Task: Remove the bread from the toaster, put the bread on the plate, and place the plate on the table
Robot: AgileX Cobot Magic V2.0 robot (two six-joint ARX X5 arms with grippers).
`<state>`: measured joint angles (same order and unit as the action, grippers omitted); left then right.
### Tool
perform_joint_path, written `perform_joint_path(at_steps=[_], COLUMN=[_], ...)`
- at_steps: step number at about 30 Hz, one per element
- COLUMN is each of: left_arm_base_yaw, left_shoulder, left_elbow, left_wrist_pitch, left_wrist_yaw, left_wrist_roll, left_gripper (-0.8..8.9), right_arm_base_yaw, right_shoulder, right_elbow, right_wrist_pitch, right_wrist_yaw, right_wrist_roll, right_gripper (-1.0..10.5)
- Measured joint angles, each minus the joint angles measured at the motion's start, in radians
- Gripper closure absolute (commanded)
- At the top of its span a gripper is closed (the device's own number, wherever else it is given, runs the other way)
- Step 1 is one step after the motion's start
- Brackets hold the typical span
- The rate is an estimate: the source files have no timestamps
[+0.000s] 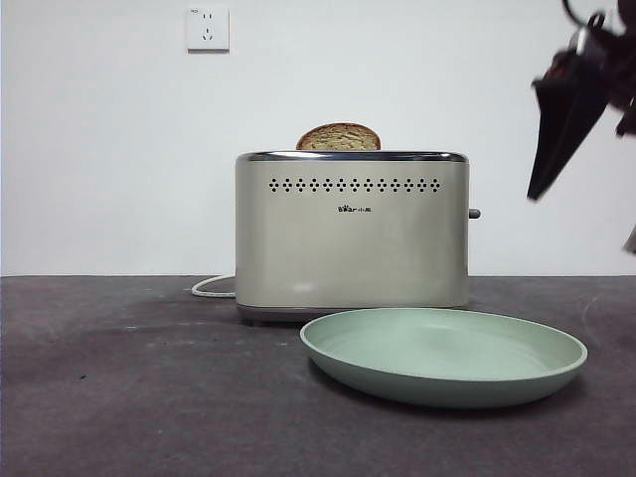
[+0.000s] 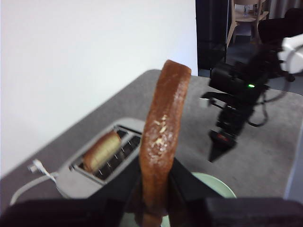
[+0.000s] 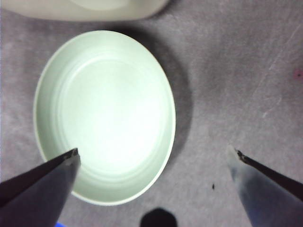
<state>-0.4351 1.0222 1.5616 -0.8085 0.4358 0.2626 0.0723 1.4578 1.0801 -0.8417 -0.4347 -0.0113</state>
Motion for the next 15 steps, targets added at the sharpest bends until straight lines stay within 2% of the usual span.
perform_joint_path(at_steps=[4, 11, 15], left_arm_base_yaw=[0.000, 0.000, 0.000], left_shoulder=[-0.119, -0.347, -0.443], left_elbow=[-0.136, -0.391, -0.481], left_wrist_pitch=[-0.006, -0.005, -0.006], left_wrist_yaw=[-0.016, -0.026, -0.026], left_wrist_roll=[-0.041, -0.174, -0.240], left_gripper=[8.18, 8.19, 8.19], right_arm_base_yaw=[0.012, 0.055, 0.073], right_shoulder=[0.057, 0.152, 0.204], right_elbow=[0.000, 0.000, 0.000], right_wrist_pitch=[0.028, 0.067, 0.096], right_wrist_yaw=[0.000, 0.047, 0.050], right_wrist_roll=[0.000, 0.000, 0.000], right_gripper=[4.5, 4.6, 6.1])
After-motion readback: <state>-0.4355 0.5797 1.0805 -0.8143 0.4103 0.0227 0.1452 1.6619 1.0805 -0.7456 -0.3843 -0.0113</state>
